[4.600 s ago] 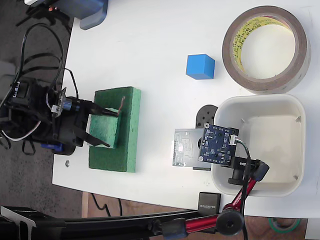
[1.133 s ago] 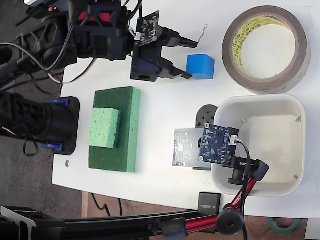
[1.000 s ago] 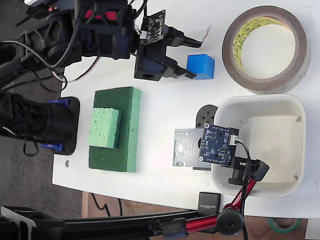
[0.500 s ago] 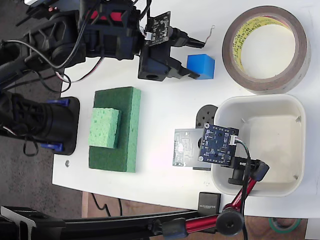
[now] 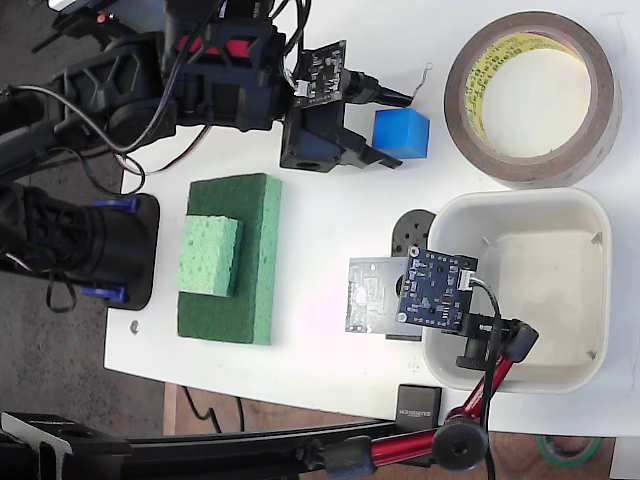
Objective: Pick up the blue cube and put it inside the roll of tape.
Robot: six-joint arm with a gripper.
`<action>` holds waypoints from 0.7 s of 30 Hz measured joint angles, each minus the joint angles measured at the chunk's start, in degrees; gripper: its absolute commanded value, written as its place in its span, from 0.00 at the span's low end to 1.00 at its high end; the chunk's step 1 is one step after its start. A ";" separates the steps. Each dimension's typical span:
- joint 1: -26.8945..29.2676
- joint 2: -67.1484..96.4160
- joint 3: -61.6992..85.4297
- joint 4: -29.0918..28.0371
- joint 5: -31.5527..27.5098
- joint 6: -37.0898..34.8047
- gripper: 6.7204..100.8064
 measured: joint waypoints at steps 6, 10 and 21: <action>-0.09 -0.26 0.62 -0.09 0.18 0.53 0.93; -0.09 -0.26 0.70 -0.18 0.70 0.62 0.88; -0.53 -0.26 0.97 0.35 2.11 1.32 0.55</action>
